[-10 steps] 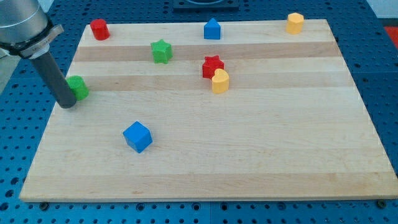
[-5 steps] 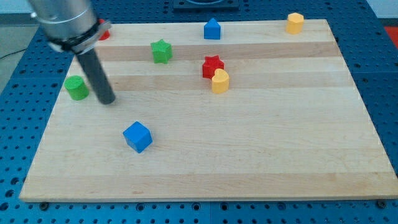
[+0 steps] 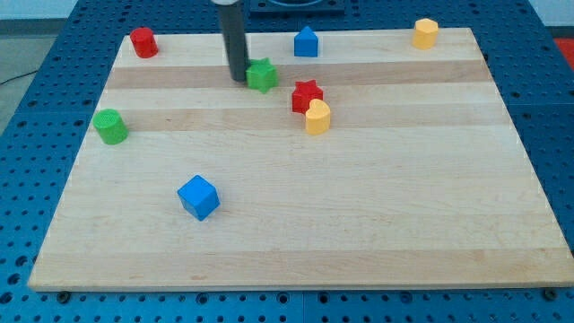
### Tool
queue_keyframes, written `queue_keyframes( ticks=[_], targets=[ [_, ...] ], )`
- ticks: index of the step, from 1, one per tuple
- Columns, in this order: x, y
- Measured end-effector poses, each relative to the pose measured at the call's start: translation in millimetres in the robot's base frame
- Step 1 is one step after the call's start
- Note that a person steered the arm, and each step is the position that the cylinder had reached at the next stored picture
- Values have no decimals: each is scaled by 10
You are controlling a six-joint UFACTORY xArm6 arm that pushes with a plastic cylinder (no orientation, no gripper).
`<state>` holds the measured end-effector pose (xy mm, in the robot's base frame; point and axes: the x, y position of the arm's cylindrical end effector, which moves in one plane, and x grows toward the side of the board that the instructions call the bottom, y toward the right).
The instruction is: Push the green star to the right center
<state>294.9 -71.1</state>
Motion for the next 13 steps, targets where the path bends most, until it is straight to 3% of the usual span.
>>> queue_keyframes(
  ticks=[3, 5, 6, 8, 10, 13],
  targets=[
    [0, 1186],
    [219, 1763],
    [262, 1780],
    [-153, 1334],
    [248, 1093],
    [394, 1763]
  ],
)
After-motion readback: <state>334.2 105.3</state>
